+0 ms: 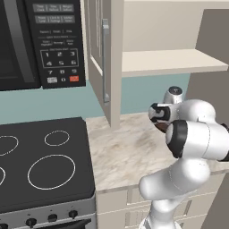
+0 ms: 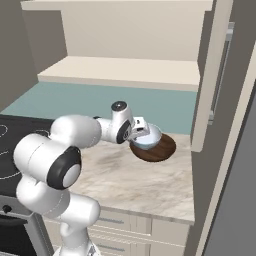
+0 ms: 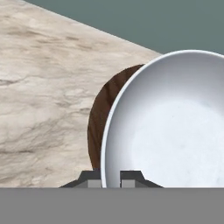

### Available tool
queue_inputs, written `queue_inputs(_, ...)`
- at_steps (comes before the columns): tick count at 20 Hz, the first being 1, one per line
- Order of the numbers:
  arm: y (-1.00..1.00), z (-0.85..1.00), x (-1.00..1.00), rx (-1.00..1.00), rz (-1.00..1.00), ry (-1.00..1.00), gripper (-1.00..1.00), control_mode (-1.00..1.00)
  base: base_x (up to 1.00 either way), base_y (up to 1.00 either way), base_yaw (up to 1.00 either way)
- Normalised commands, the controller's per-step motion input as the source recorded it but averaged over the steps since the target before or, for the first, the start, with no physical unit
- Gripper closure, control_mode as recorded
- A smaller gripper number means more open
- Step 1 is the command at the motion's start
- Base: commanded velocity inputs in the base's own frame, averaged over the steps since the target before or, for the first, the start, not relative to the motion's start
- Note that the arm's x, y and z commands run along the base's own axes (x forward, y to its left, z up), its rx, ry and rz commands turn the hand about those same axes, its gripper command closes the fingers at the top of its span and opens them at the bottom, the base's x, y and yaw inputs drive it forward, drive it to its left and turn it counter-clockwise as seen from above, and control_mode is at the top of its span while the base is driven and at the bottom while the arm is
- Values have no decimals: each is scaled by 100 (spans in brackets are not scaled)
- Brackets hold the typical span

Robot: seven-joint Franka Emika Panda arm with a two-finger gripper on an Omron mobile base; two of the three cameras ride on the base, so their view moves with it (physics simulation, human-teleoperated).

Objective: Pick up the bowls on the counter and stack them on top of one another in the open cabinet. Place the smaller bowl on top of the larger bowl.

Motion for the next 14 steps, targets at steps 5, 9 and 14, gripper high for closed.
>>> queue_inputs(5, -31, 0, 18, 0, 0, 0, 100, -100, 0, 0, 0)
queue_inputs(9, -21, -3, 19, 0, 0, 0, 100, -100, 0, 0, 0)
queue_inputs(14, -19, -10, 5, 0, 0, 0, 100, -100, 0, 0, 0)
